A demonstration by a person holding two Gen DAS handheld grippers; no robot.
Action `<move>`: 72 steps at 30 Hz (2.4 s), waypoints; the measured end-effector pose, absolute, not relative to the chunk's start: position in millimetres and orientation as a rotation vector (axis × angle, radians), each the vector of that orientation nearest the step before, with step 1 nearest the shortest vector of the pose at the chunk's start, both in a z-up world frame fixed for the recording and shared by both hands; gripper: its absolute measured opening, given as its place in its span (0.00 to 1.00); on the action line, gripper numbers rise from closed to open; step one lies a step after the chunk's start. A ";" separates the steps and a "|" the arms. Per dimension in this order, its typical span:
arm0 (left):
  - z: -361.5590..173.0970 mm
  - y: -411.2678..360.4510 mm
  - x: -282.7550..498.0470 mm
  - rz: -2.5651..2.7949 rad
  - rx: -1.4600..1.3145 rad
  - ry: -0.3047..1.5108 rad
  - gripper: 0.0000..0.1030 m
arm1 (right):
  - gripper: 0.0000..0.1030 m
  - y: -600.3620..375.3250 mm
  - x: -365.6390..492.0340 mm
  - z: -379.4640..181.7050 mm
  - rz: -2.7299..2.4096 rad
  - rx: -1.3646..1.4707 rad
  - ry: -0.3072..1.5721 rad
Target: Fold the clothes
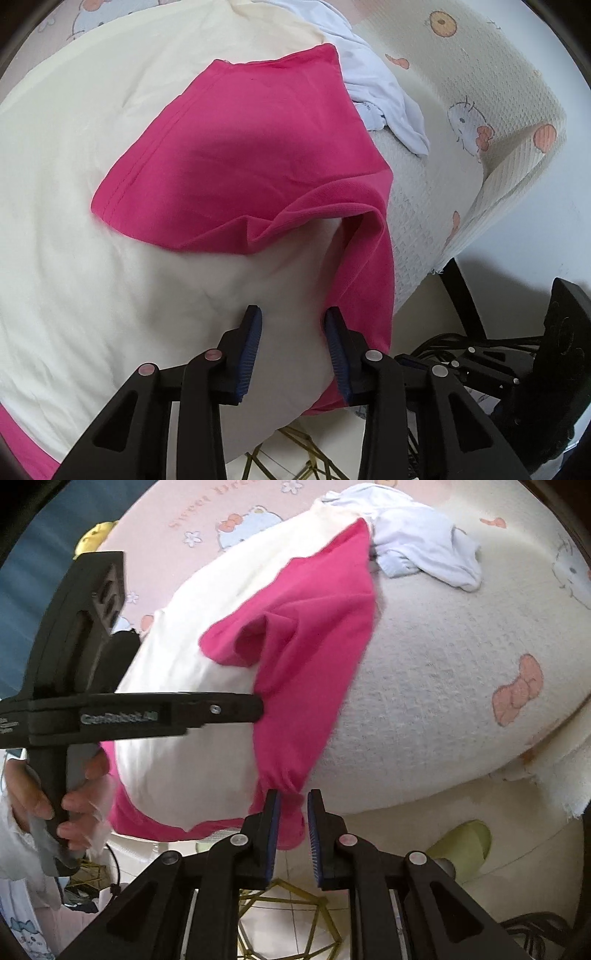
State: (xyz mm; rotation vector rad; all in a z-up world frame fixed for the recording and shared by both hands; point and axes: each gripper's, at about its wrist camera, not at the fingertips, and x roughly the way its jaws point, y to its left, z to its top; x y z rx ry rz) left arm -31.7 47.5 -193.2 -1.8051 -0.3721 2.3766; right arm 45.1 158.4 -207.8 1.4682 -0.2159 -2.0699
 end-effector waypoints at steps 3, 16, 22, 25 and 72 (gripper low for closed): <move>-194.3 46.2 -31.7 2.377 -1.804 -0.373 0.31 | 0.42 153.2 47.1 -210.0 -2.055 1.459 -0.194; -195.4 38.4 -31.2 2.376 -1.808 -0.341 0.31 | 0.04 130.9 55.9 -219.1 -1.990 1.421 -0.101; -193.3 48.4 -32.4 2.380 -1.802 -0.299 0.29 | 0.03 126.0 54.8 -227.4 -1.990 1.496 -0.084; -193.4 45.8 -33.1 2.362 -1.809 -0.348 0.27 | 0.02 130.7 57.7 -238.1 -1.978 1.570 -0.058; -236.6 -11.1 -79.6 1.853 -1.665 -1.562 0.59 | 0.37 112.6 64.6 -222.0 -2.774 1.460 0.129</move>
